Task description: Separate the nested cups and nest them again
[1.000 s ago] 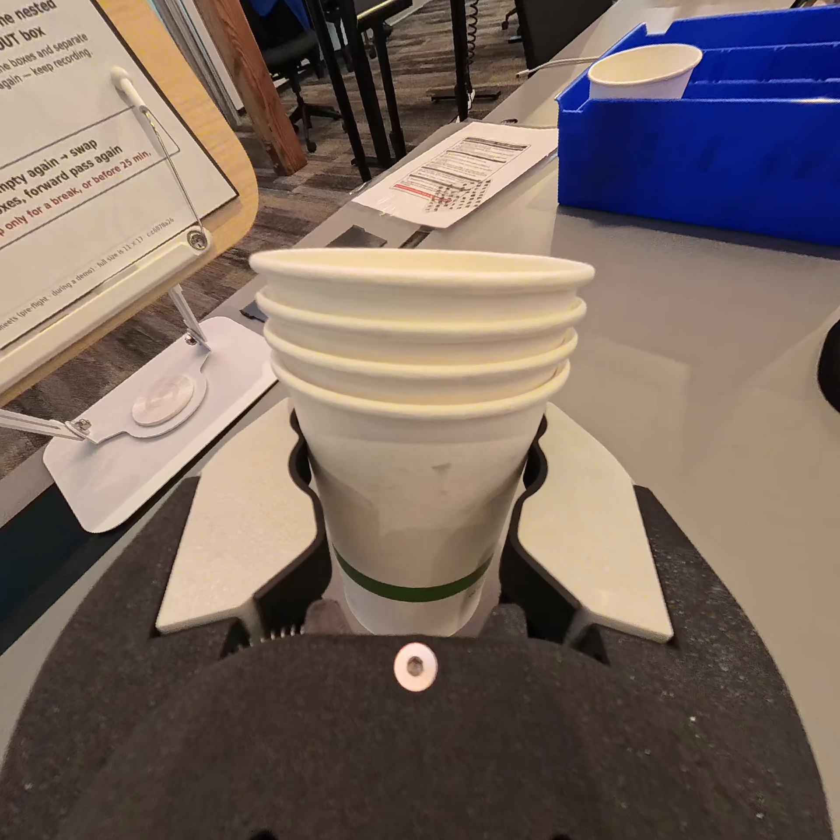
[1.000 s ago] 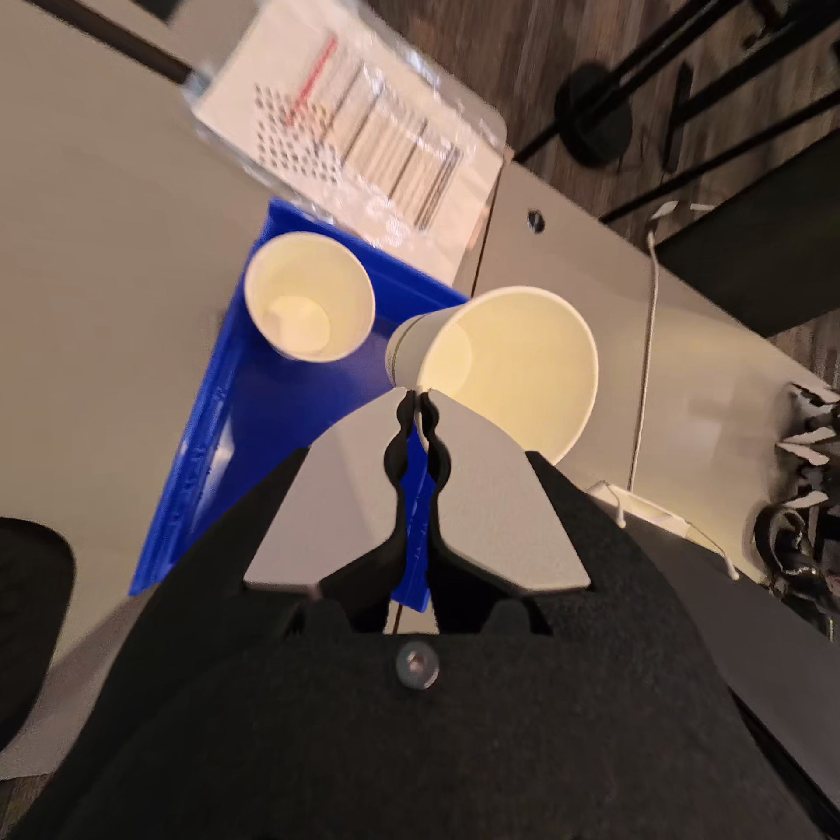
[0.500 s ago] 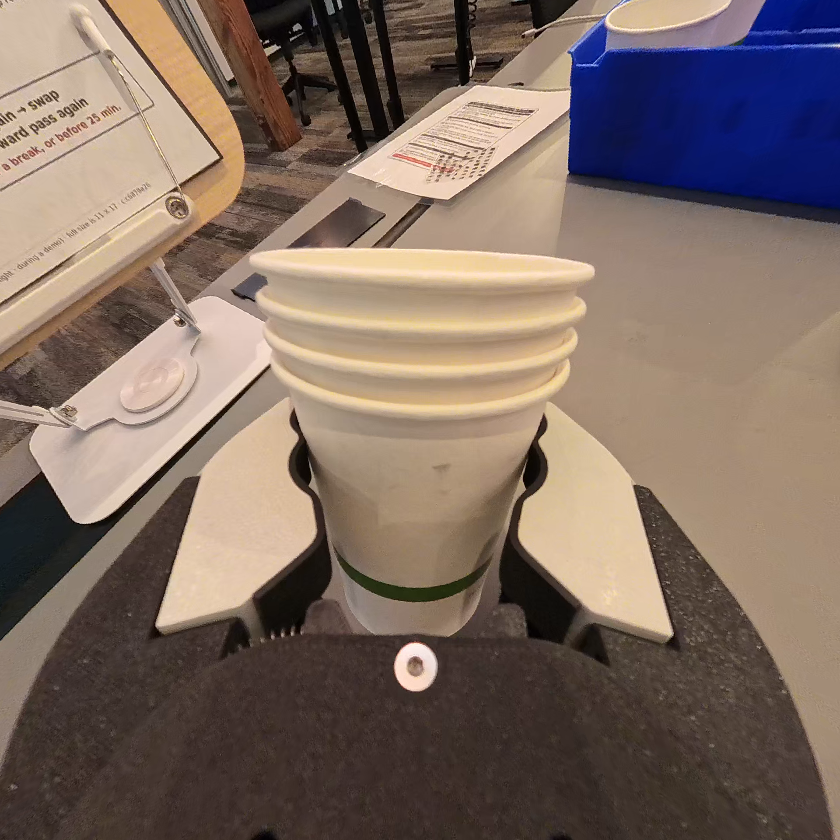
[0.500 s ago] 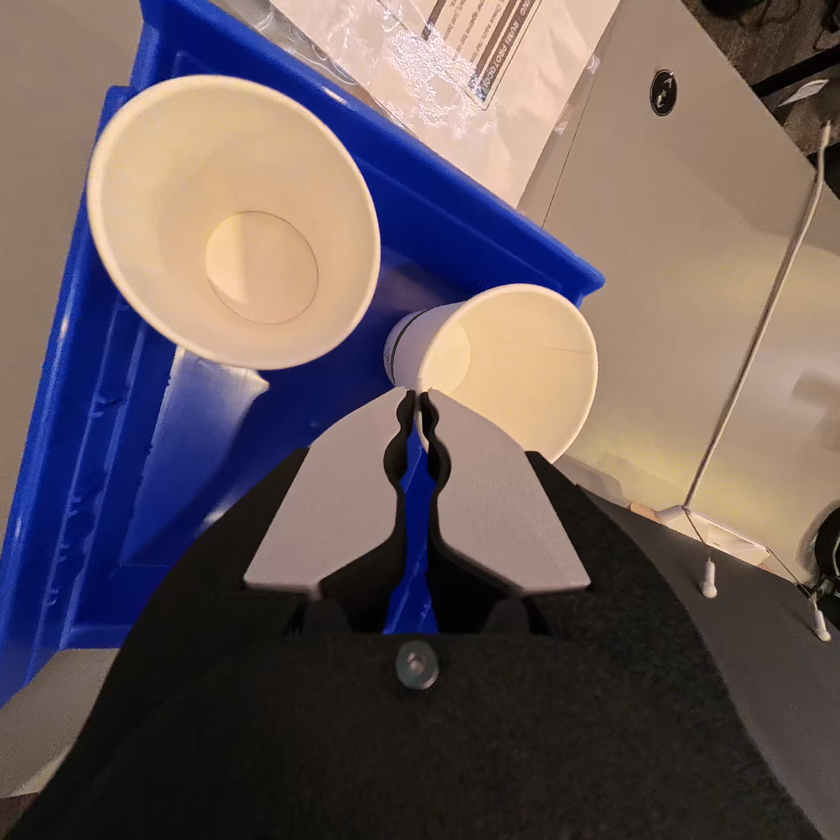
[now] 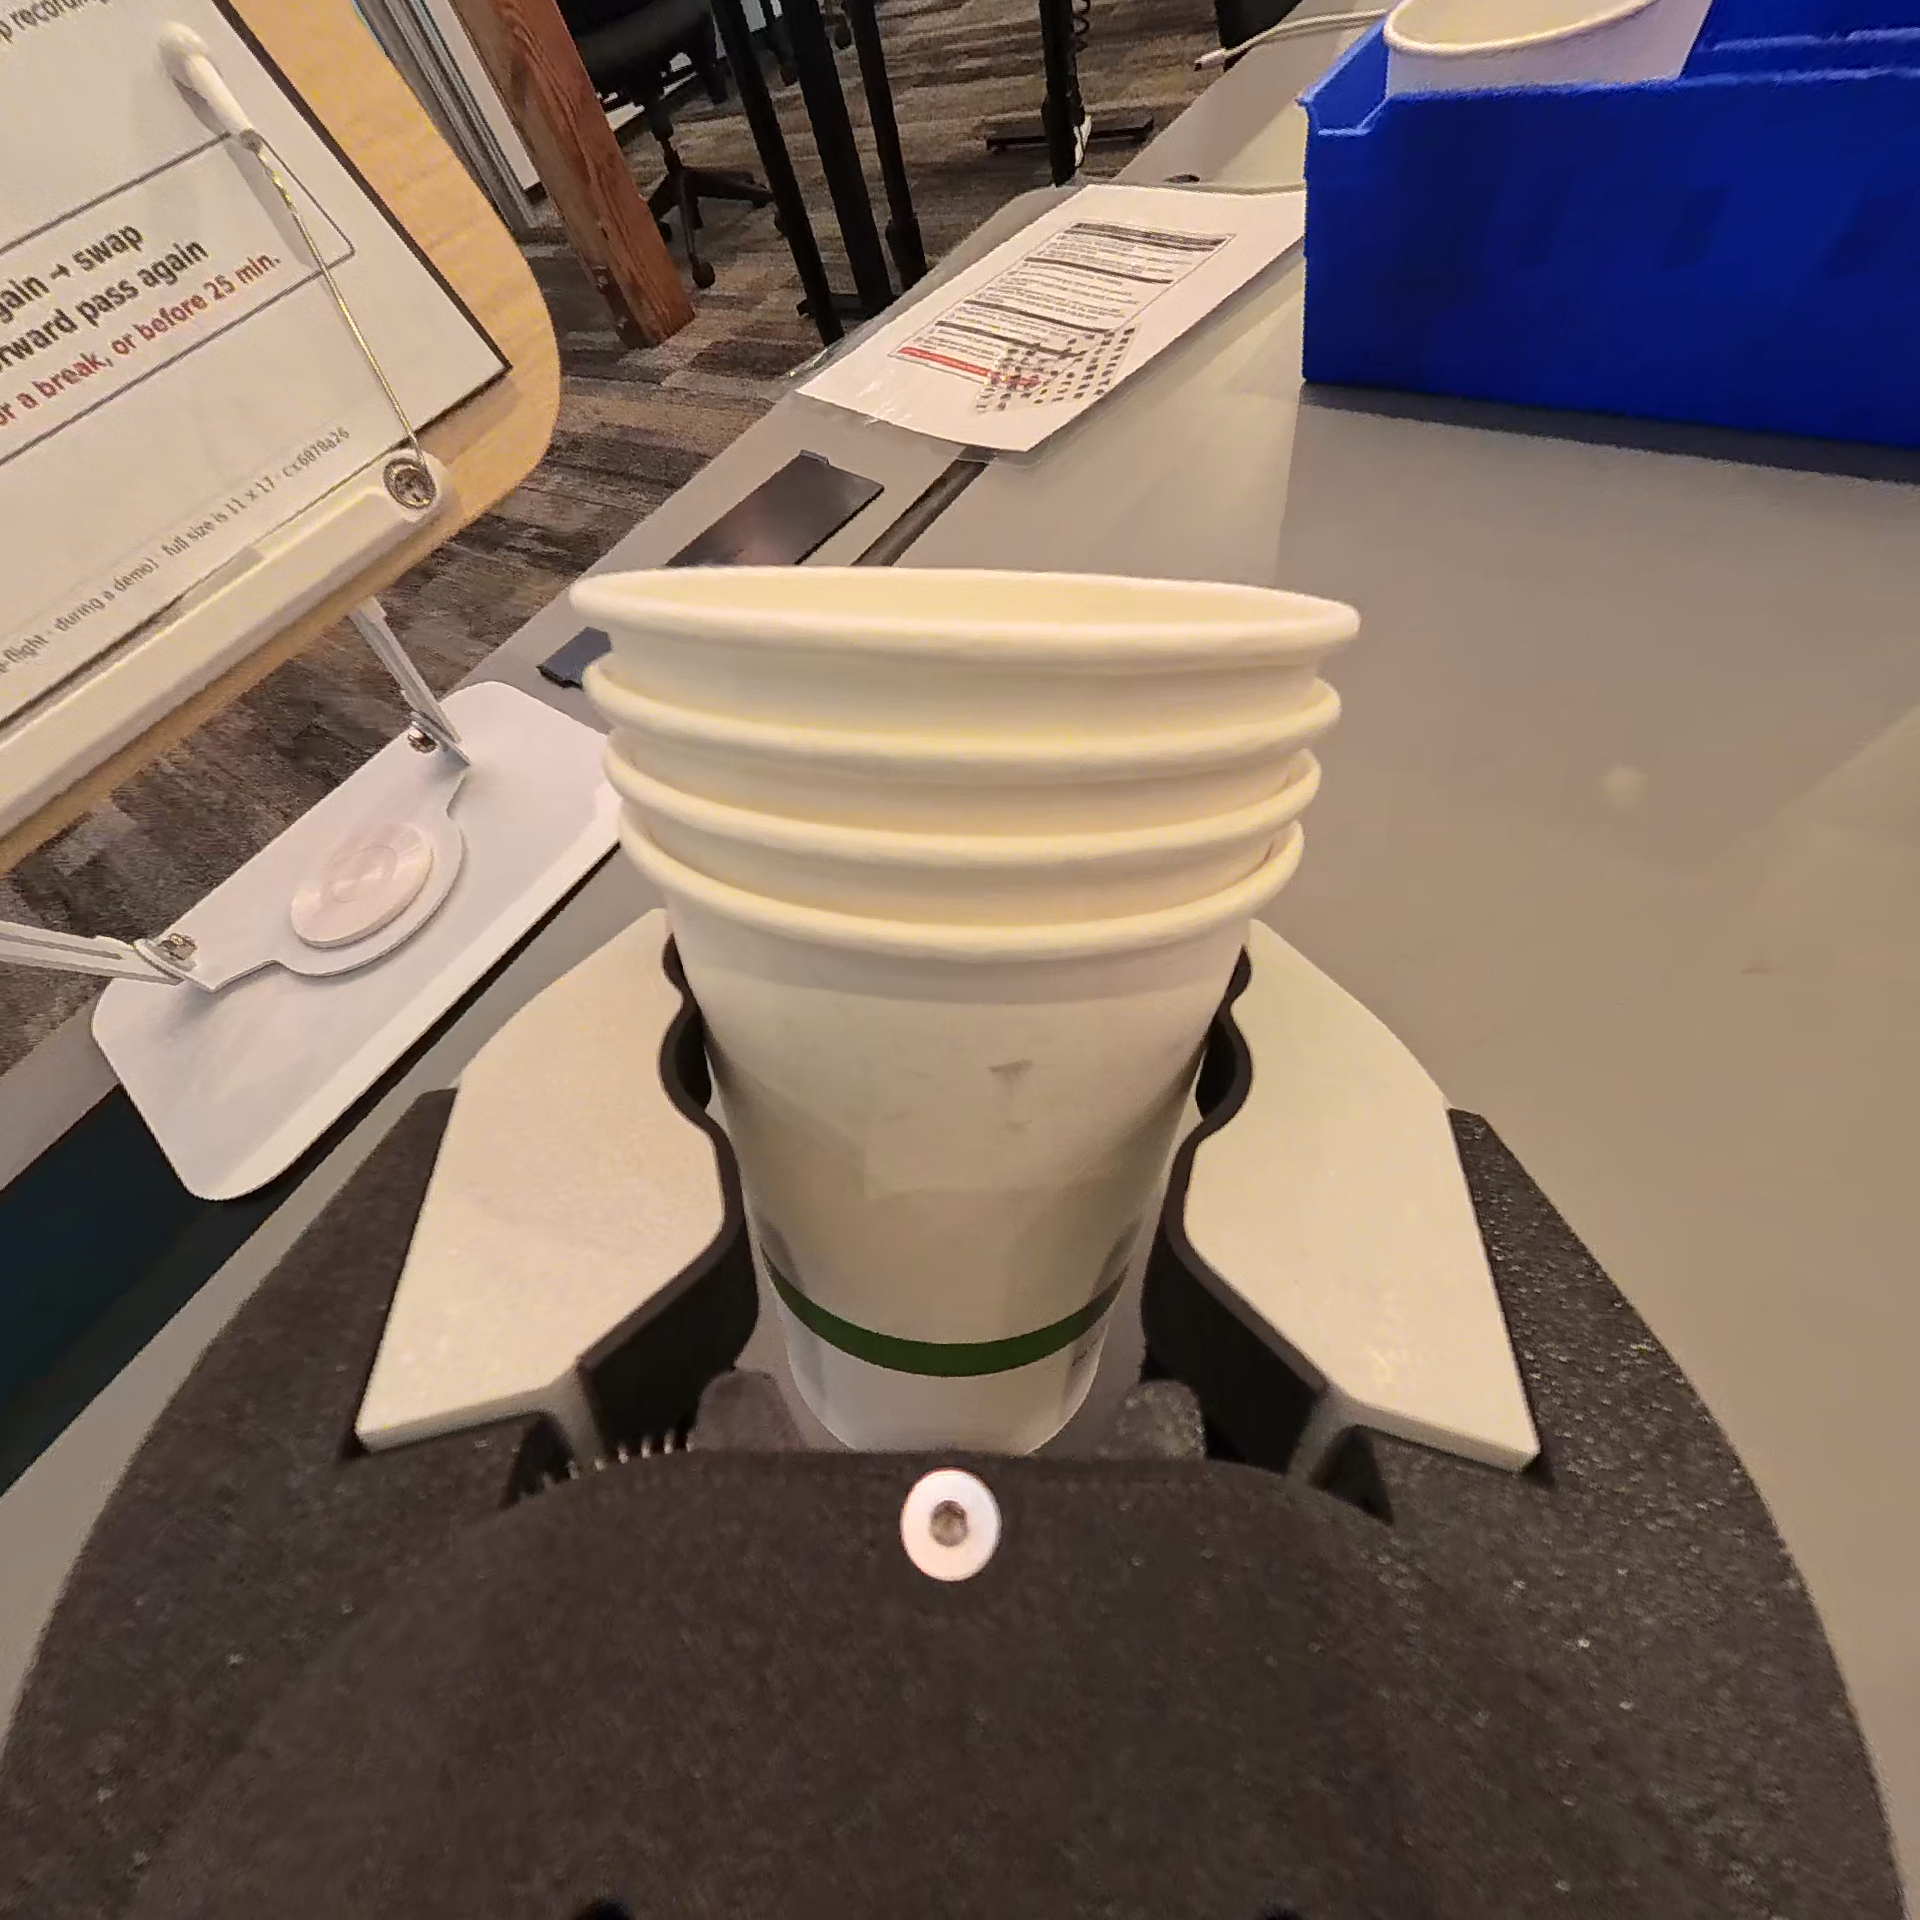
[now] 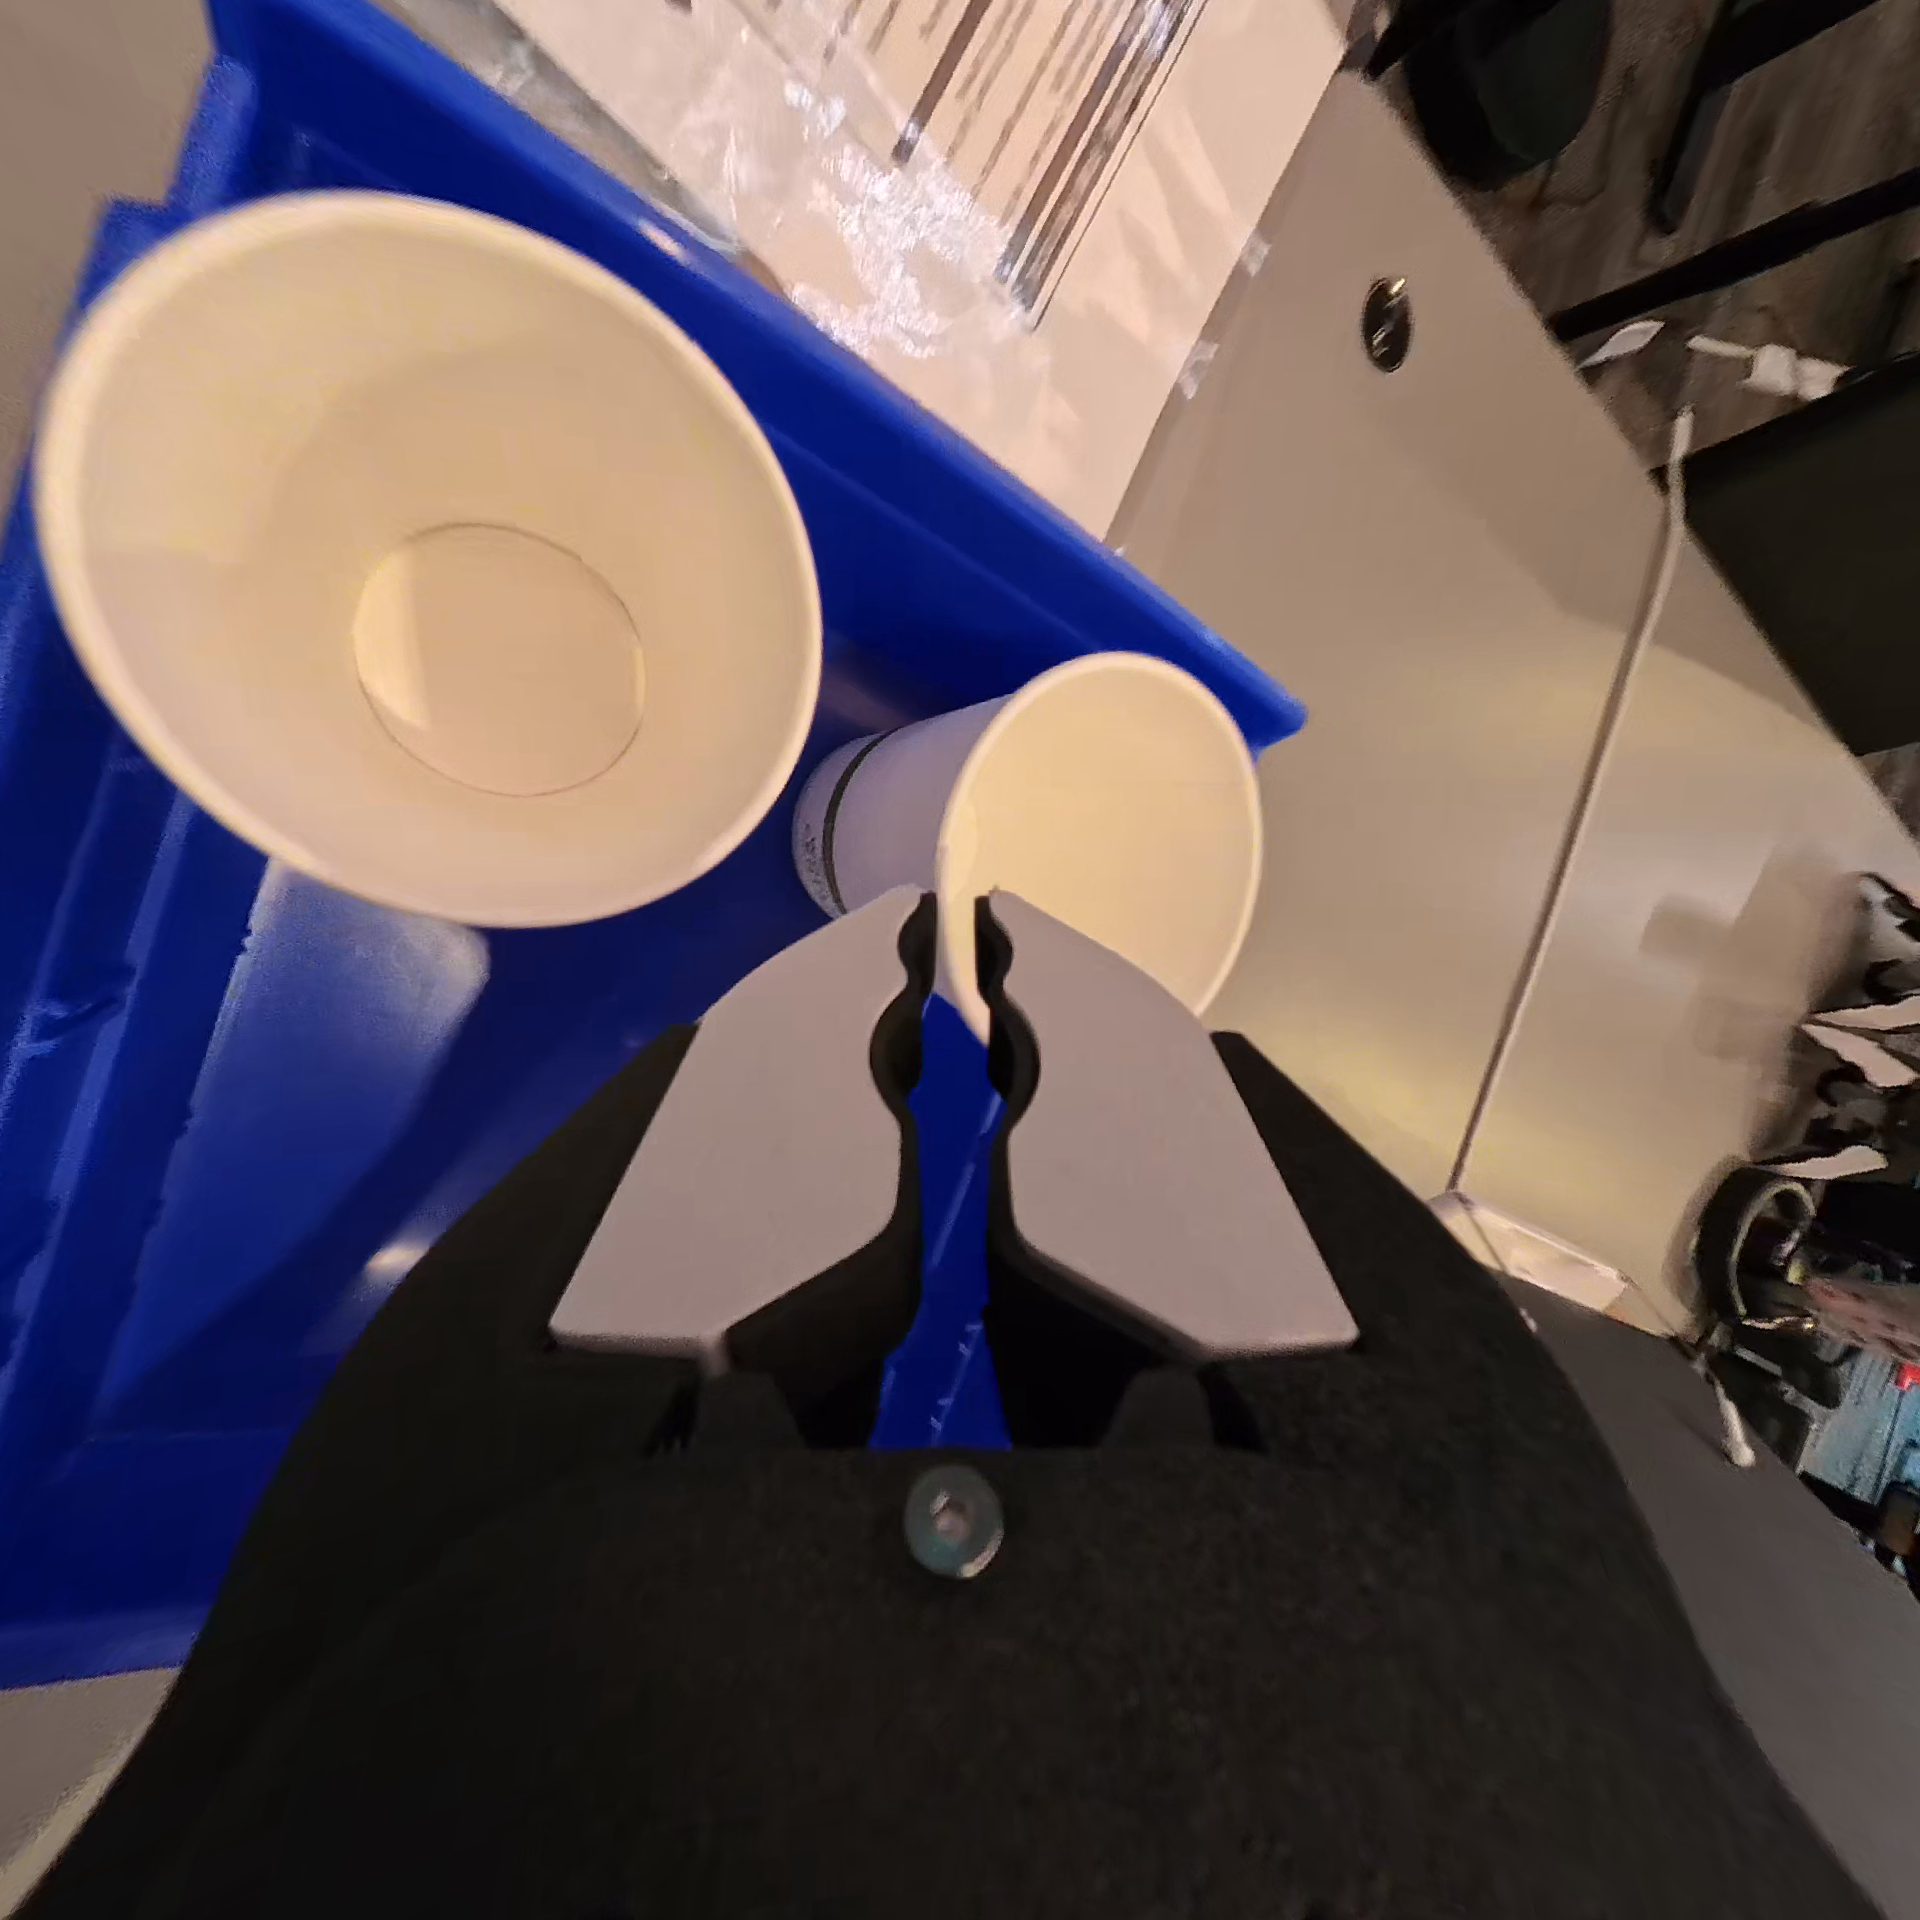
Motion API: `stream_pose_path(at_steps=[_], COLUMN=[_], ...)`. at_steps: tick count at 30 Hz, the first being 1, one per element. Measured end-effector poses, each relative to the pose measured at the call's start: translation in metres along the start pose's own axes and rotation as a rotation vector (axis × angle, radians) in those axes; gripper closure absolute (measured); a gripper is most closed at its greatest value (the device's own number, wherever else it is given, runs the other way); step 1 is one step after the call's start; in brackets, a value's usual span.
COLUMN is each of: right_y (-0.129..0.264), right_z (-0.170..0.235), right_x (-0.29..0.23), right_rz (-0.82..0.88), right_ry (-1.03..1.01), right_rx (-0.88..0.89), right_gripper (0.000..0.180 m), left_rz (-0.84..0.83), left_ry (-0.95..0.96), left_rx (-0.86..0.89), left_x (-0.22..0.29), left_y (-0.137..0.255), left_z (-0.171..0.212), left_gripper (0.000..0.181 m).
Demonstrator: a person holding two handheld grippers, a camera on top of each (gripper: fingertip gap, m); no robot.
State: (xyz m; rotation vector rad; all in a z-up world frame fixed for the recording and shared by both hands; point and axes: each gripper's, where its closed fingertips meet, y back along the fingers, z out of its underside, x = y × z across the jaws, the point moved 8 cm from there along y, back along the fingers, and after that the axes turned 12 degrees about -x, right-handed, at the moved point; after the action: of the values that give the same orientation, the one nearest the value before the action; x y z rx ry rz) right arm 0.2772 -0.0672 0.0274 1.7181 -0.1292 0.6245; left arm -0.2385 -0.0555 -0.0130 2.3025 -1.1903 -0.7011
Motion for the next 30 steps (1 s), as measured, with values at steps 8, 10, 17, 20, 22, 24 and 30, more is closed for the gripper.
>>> stream_pose_path(at_steps=[8, 10, 17, 20, 22, 24, 30], right_y=[0.134, 0.180, 0.258, 0.261, 0.264, 0.267, 0.271], right_z=[-0.034, -0.048, -0.064, -0.071, -0.074, -0.077, -0.077], right_x=[-0.056, -0.109, -0.268, -0.297, -0.307, -0.311, -0.314], right_rz=[-0.091, -0.313, -0.486, -0.474, -0.483, -0.484, -0.499], right_ry=[0.135, 0.305, 0.837, 0.894, 0.907, 0.913, 0.919], right_rx=[0.460, 0.626, 0.765, 0.747, 0.750, 0.737, 0.711], right_gripper=[0.166, 0.167, 0.168, 0.169, 0.170, 0.171, 0.177], left_rz=[0.052, 0.097, 0.243, 0.250, 0.248, 0.247, 0.239], left_ry=[0.015, 0.021, 0.036, 0.024, 0.018, 0.012, -0.004], left_rx=[0.056, 0.077, 0.132, 0.154, 0.166, 0.177, 0.199], left_x=[0.005, 0.009, 0.024, 0.026, 0.026, 0.027, 0.027], left_y=[0.011, 0.014, 0.026, 0.033, 0.037, 0.041, 0.049], left_z=[-0.010, -0.013, -0.023, -0.028, -0.030, -0.032, -0.037], left_gripper=[0.088, 0.088, 0.088, 0.088, 0.088, 0.088, 0.088])
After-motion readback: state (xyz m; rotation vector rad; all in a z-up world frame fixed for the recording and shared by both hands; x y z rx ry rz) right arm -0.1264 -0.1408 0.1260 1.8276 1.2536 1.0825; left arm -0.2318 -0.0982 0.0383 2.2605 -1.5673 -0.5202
